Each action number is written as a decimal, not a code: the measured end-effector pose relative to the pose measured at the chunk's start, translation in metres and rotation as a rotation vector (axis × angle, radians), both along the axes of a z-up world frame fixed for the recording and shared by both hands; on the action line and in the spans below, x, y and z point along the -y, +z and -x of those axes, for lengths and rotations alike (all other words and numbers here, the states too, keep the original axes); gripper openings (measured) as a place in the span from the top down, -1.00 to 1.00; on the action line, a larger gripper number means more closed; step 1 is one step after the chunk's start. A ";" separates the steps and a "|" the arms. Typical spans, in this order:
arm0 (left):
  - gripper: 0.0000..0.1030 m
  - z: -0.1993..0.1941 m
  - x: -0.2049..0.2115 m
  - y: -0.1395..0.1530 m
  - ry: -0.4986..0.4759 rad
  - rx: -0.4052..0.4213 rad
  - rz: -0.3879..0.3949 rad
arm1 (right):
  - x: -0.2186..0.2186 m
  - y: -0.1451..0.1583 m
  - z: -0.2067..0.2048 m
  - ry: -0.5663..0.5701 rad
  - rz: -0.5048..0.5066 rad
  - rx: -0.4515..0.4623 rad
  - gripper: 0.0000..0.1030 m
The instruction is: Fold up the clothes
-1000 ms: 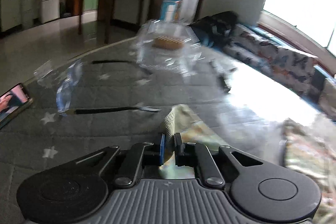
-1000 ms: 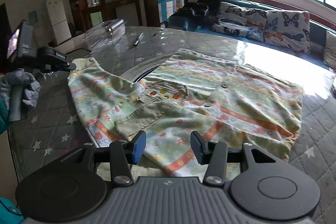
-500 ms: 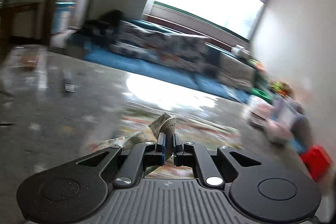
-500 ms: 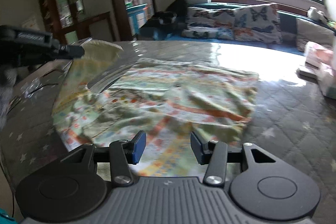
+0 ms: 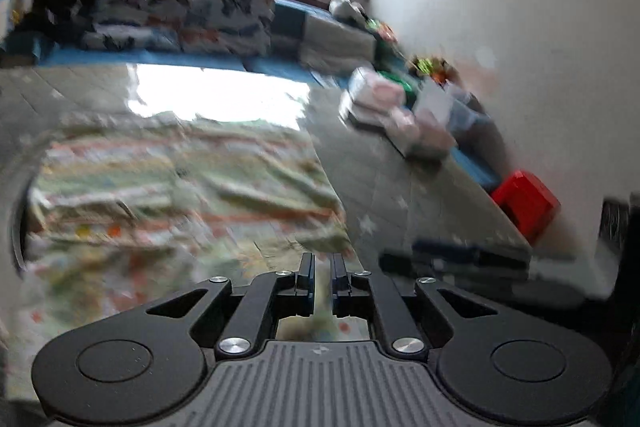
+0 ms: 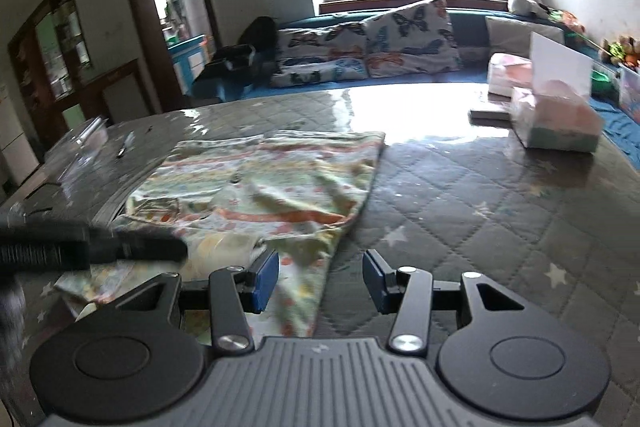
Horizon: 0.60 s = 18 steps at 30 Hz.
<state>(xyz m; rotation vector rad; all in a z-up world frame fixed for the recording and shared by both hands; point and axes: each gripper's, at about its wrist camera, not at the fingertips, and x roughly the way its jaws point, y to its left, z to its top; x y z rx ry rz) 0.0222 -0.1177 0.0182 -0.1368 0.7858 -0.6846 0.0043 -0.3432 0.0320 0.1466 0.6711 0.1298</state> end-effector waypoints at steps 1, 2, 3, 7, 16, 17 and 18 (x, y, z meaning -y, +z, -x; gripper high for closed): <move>0.79 0.002 0.001 -0.003 -0.014 -0.007 -0.008 | 0.001 0.000 0.000 -0.003 -0.004 -0.003 0.09; 0.79 0.003 0.002 -0.005 -0.028 -0.010 -0.014 | 0.001 0.000 -0.001 0.001 -0.009 -0.006 0.09; 0.76 0.005 0.002 -0.007 -0.041 -0.012 -0.021 | 0.000 0.000 -0.002 0.007 -0.012 -0.010 0.09; 0.40 0.005 -0.015 -0.007 -0.022 0.004 -0.033 | -0.012 -0.001 -0.007 0.055 -0.011 -0.023 0.10; 0.39 -0.020 -0.095 -0.016 0.240 0.004 -0.117 | -0.050 -0.015 -0.038 0.160 -0.010 -0.073 0.28; 0.39 -0.023 -0.103 -0.018 0.265 0.003 -0.127 | -0.052 -0.017 -0.042 0.159 -0.009 -0.079 0.30; 0.40 -0.027 -0.110 -0.020 0.290 0.001 -0.138 | -0.054 -0.019 -0.044 0.157 -0.007 -0.085 0.32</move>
